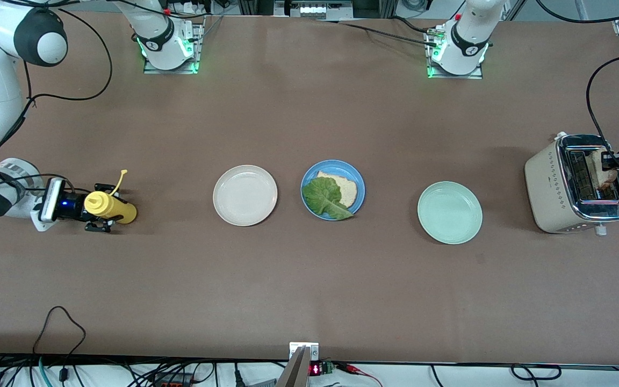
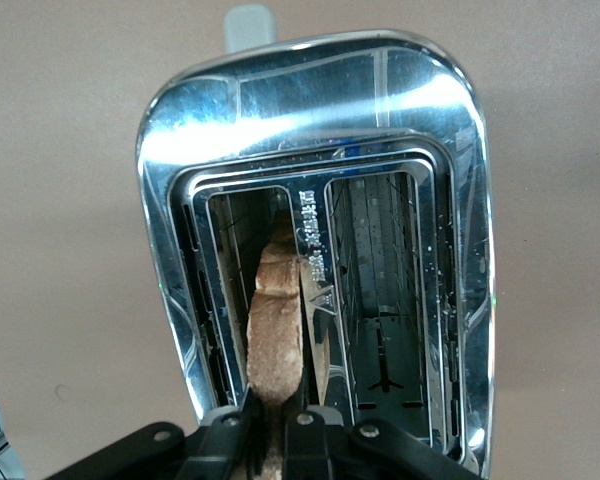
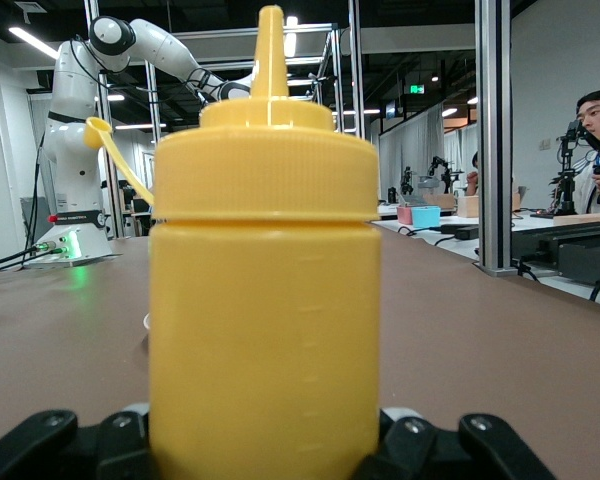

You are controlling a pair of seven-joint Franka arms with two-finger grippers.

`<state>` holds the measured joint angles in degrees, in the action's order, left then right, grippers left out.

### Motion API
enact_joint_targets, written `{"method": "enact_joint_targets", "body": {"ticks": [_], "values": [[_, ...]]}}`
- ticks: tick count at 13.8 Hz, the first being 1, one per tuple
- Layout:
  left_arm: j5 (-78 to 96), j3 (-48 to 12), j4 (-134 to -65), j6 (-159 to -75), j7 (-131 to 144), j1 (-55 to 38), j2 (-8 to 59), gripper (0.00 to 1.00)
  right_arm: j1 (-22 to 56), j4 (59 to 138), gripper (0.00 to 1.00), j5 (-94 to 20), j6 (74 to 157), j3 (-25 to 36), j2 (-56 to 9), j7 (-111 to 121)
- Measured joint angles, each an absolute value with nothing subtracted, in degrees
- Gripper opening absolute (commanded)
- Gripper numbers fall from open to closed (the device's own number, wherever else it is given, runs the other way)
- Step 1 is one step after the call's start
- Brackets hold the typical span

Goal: Make sandwich in blue plate with both arms
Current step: 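Return the yellow bottle to the table with the right gripper, then pull the second bread slice from the toaster with the left gripper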

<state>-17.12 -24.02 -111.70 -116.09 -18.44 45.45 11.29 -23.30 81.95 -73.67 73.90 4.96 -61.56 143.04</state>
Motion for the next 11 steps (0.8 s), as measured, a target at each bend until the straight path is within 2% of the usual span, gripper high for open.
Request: {"method": "enact_joint_targets", "body": {"ticks": [1, 2, 3, 5, 8, 11], "values": [[-17.1, -24.1, -111.2, -115.3, -18.4, 45.4, 10.8, 0.0, -23.4, 81.9, 0.72, -73.9, 73.8, 5.0, -61.9, 143.3], [-17.1, -24.3, -110.1, -112.8, -18.4, 45.5, 10.2, 0.0, -23.6, 81.9, 0.82, -73.9, 73.8, 5.0, -62.0, 143.4], [-17.1, -24.9, -108.0, -109.2, -18.4, 45.5, 9.5, 0.0, -23.7, 81.8, 1.0, -73.9, 73.6, 4.9, -62.0, 143.4], [-17.1, -27.4, -102.1, -99.9, -18.4, 45.5, 8.4, 0.0, -24.4, 81.5, 1.0, -73.9, 73.2, 4.9, -62.0, 143.4], [-17.1, -34.2, -93.2, -85.9, -18.1, 45.4, 7.5, 0.0, -26.6, 80.9, 1.0, -71.2, 72.6, 5.0, -61.8, 143.4], [-16.0, -42.0, -90.7, -82.4, -14.4, 45.0, 7.5, 0.01, -29.9, 79.9, 1.0, -65.7, 72.3, 5.1, -61.0, 142.1]]}}
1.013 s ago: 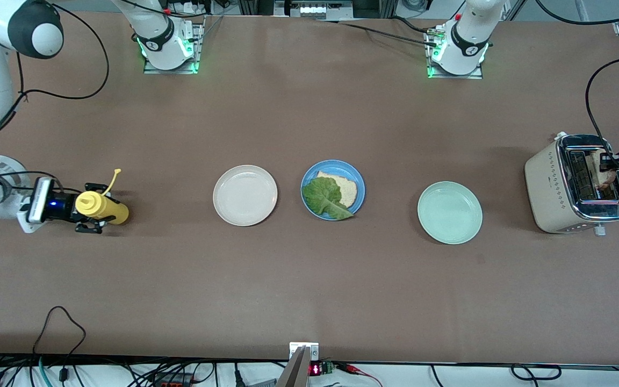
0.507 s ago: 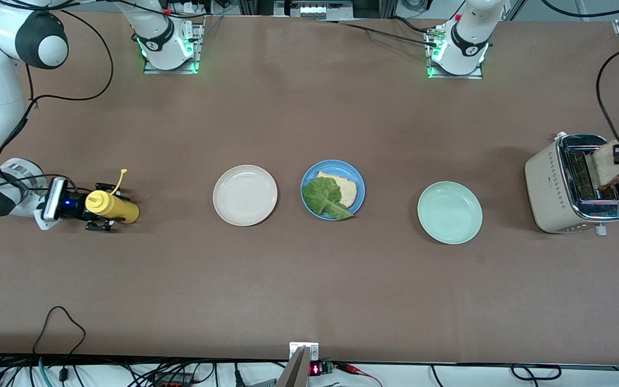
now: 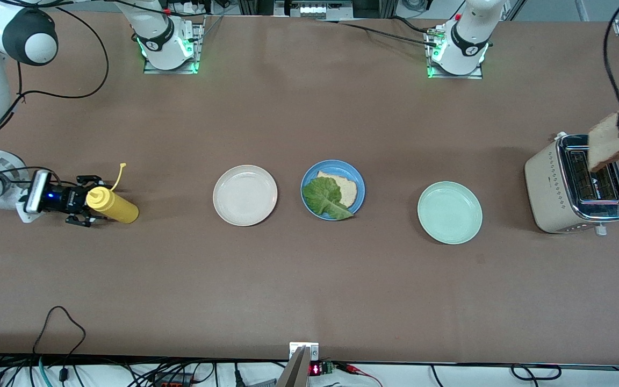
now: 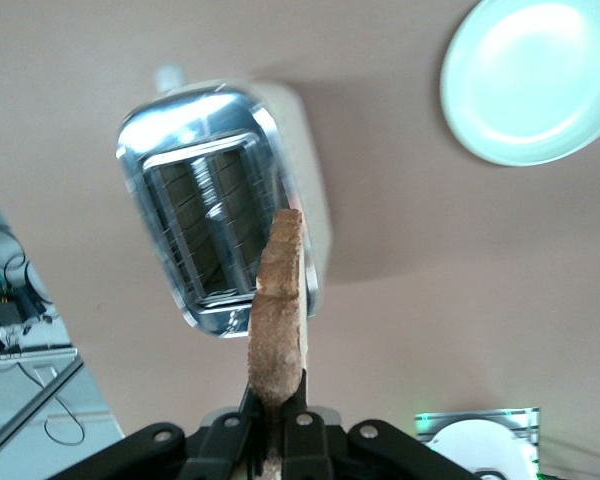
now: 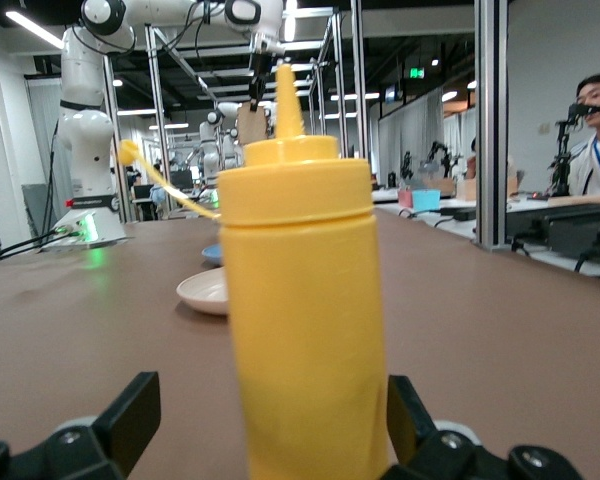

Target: Make sandwich in blue plate with both arms

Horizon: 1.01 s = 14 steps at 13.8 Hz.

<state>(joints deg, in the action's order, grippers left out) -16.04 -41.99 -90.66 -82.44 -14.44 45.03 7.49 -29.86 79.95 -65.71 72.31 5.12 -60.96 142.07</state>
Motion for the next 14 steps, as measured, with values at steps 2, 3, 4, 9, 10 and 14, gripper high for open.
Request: {"method": "enact_joint_targets", "body": {"ticks": [2, 3, 4, 9, 10, 14], "values": [[-9.9, -45.2, -90.7, -82.7, -9.0, 44.1, 8.8, 0.0, -31.3, 78.9, 1.0, -61.3, 72.3, 6.1, -58.4, 139.6], [-6.3, -45.8, -90.9, -83.8, -4.8, 42.9, 10.2, 0.0, -31.5, 77.9, 1.0, -59.3, 72.3, 6.9, -56.8, 138.1], [-4.2, -46.1, -91.0, -85.7, -0.2, 41.0, 12.0, 0.0, -31.4, 76.9, 1.0, -57.5, 72.5, 7.7, -55.2, 136.1], [-1.4, -46.5, -91.2, -102.6, 23.4, 25.1, 22.7, 0.0, -27.5, 73.9, 1.0, -44.4, 79.5, 10.6, -45.1, 120.9], [0.6, -46.6, -91.2, -106.2, 25.2, 23.1, 24.5, 0.0, -26.2, 73.8, 1.0, -41.0, 81.3, 10.6, -42.5, 116.6], [9.1, -46.5, -92.5, -122.0, 25.9, 17.2, 30.6, 0.0, -19.8, 73.7, 1.0, -25.6, 85.4, 10.7, -32.5, 95.3]]}}
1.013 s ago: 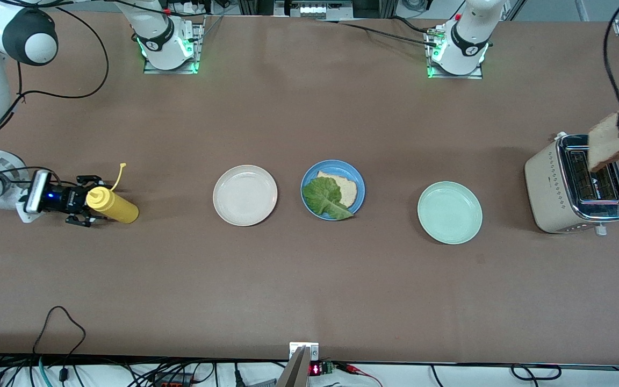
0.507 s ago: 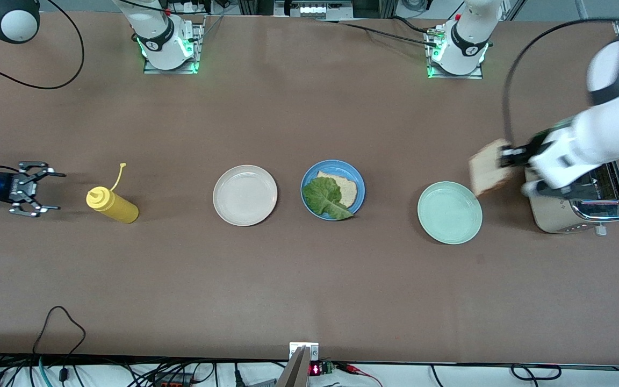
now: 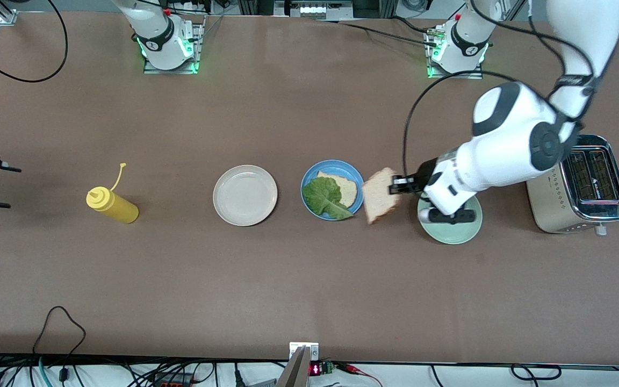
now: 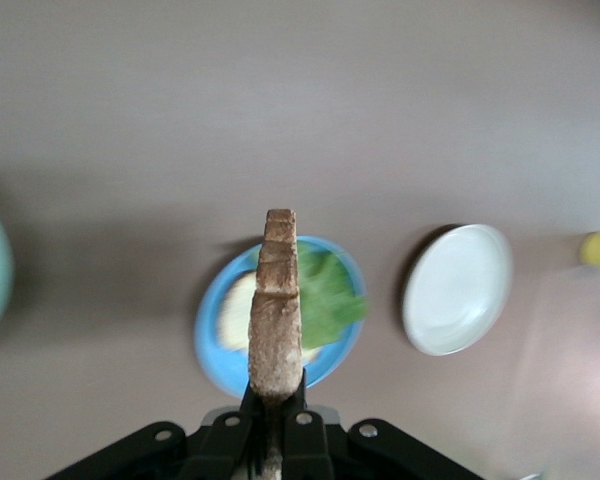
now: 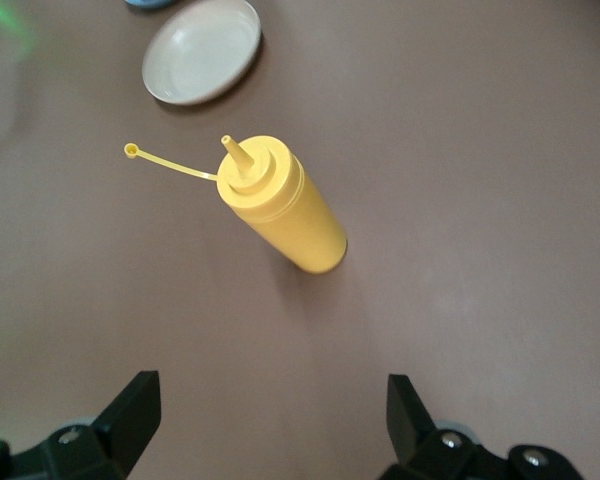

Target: Make sandwich in blue plate with both arms

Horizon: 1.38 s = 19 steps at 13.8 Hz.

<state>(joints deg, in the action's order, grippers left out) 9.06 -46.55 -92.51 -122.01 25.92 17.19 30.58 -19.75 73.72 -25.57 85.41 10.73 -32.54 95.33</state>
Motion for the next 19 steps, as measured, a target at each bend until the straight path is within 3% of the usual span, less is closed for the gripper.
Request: {"method": "enact_joint_targets", "body": {"ticks": [7, 17, 19], "values": [[11.4, -48.1, -96.6, -139.4, 21.9, 11.9, 37.8, 0.0, -6.6, 74.0, 1.0, -12.2, 86.6, 10.8, -23.7, 53.6], [23.5, -52.0, -103.9, -140.4, 4.2, 18.0, 43.2, 0.0, 4.7, 74.6, 1.0, -6.4, 87.3, 10.4, -16.3, 18.5], [24.2, -52.0, -105.5, -139.5, 1.7, 19.2, 43.6, 0.0, 4.8, 75.8, 1.0, -4.2, 87.1, 6.1, -13.6, 11.0]]}}
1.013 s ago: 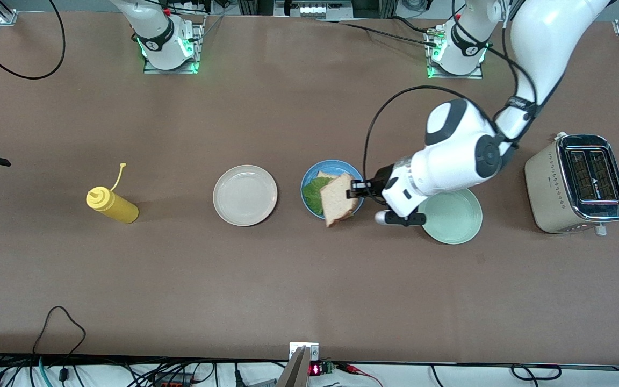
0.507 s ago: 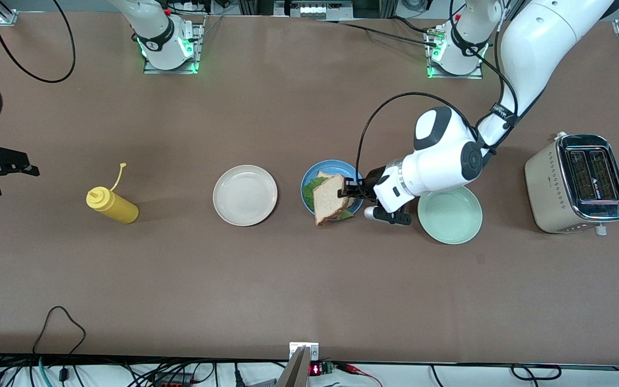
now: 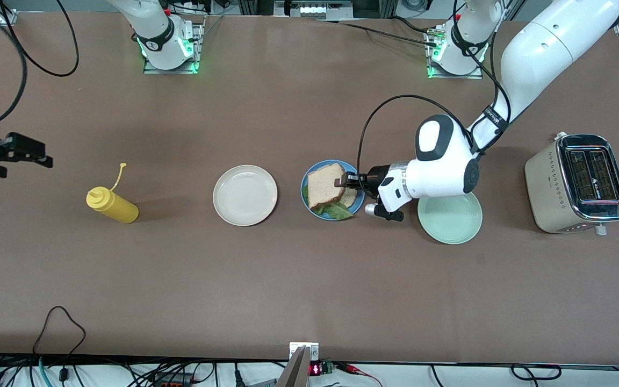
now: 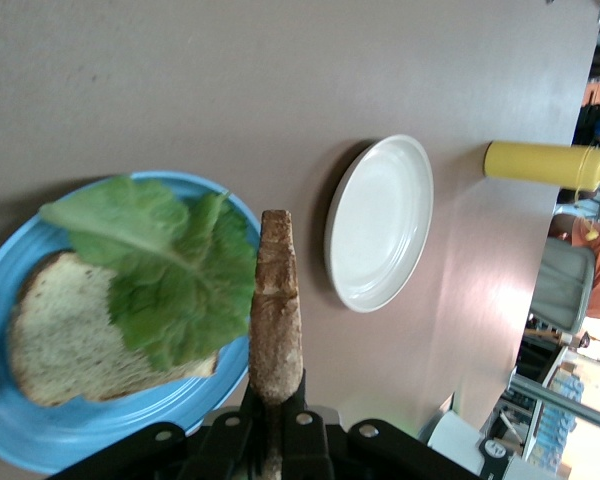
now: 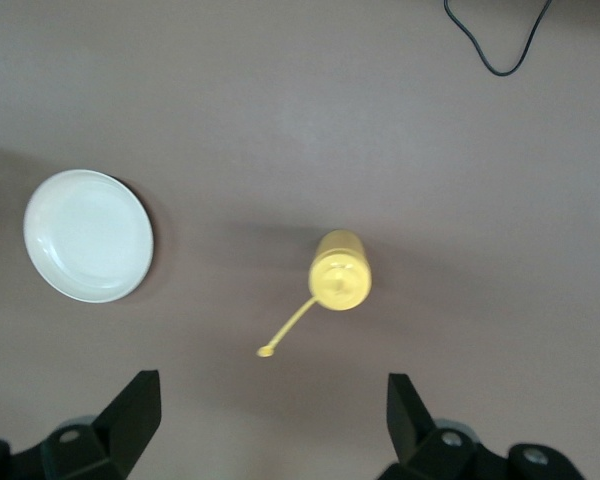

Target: Make sandwich in blue plate with both arms

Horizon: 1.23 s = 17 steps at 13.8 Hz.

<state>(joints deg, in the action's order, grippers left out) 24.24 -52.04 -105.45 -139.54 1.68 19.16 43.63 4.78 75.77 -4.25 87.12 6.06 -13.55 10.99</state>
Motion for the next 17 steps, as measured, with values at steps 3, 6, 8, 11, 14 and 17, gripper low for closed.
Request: {"method": "enact_joint_targets", "body": {"ticks": [3, 6, 8, 11, 14, 17], "values": [[26.5, -52.1, -106.3, -138.8, -3.0, 20.2, 45.1, 0.0, 3.5, 79.0, 1.0, -0.4, 87.1, -2.4, -9.1, 0.6], [28.0, -52.2, -106.4, -138.8, -6.7, 20.3, 46.5, 0.0, 3.3, 81.0, 1.0, -0.1, 86.9, -3.1, -6.0, -0.5], [30.1, -52.2, -106.4, -138.9, -10.3, 20.7, 47.4, 0.01, 3.2, 81.4, 1.0, -0.1, 86.2, -2.0, -5.5, -0.4], [31.1, -52.2, -106.4, -138.9, -13.9, 21.9, 49.1, 0.04, 4.8, 81.5, 1.0, -0.1, 84.1, 1.5, -4.7, 1.1], [31.1, -52.0, -106.4, -138.9, -15.0, 23.4, 50.0, 0.35, 5.0, 81.5, 1.0, -0.1, 83.2, 2.2, -3.4, 1.9], [31.1, -51.4, -106.4, -138.9, -15.1, 23.7, 50.1, 1.0, 4.5, 81.0, 1.0, -0.1, 83.5, 1.5, -3.3, 2.5]]}}
